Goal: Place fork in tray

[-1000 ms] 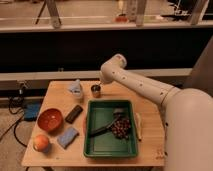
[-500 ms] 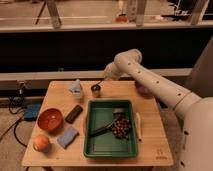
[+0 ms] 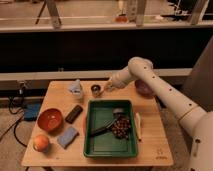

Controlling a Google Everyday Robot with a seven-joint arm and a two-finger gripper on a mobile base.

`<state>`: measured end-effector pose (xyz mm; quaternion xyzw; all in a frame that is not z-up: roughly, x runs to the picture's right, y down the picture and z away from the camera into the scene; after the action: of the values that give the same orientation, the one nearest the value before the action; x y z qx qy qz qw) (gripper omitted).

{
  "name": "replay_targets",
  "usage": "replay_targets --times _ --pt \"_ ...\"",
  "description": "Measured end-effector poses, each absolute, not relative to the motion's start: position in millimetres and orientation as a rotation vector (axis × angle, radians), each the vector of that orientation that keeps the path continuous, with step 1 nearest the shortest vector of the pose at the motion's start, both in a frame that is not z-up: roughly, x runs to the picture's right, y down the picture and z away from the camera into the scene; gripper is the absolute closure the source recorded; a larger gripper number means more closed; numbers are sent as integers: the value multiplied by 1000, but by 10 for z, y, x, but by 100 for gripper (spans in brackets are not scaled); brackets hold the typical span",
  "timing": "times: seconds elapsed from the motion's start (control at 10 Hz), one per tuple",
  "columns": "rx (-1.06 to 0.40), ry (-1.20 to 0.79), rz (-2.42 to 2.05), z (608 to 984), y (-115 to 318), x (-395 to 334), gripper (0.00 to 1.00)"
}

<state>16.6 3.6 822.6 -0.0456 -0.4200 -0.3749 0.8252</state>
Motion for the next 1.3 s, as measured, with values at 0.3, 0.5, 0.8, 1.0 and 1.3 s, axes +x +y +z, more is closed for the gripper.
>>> replay_targets --times 0.3,0.5,0.8,1.0,1.3 --pt "-90 -1156 -931 8093 232 141 100" --pt "-120 -1161 -995 8084 359 129 100" --pt "-184 -1069 -1111 8027 698 24 100" --pt "-208 -1018 -1148 7991 894 -21 100" --pt "-308 -1068 -1180 7975 1151 -89 86"
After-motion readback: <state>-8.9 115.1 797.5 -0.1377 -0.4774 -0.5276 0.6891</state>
